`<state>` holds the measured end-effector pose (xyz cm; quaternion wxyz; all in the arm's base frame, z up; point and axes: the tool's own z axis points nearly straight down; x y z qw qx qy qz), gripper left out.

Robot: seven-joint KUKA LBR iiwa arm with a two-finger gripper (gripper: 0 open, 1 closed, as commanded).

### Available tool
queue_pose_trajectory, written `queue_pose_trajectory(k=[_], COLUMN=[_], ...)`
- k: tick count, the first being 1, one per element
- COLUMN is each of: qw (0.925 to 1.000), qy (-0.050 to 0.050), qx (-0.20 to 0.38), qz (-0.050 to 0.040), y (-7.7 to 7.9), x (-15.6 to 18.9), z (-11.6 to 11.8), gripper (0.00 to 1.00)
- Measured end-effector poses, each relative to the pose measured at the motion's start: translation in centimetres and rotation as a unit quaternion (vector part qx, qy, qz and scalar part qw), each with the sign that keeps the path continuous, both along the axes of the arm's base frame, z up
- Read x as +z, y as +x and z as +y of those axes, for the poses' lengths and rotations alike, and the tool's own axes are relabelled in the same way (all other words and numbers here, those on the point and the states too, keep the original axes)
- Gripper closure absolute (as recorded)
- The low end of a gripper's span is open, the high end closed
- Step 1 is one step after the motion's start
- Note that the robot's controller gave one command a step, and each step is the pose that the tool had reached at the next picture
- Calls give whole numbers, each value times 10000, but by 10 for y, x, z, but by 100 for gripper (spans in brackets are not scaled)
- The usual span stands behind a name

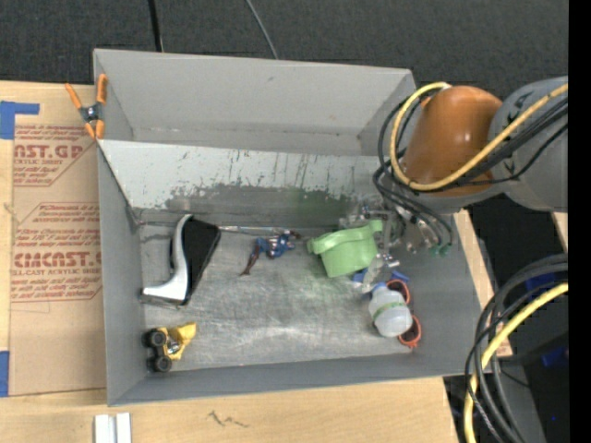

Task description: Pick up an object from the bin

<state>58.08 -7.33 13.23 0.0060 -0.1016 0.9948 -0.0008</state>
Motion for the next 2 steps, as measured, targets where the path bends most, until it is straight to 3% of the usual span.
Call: queue_pose_trajectory(k=[1,2], qw=[9975,9931], qy=[12,1], qx=[-700,-1174], qz=[-54,18], y=[-11,-10], x=[-35,-44], z=[-5,2], gripper=[0,0])
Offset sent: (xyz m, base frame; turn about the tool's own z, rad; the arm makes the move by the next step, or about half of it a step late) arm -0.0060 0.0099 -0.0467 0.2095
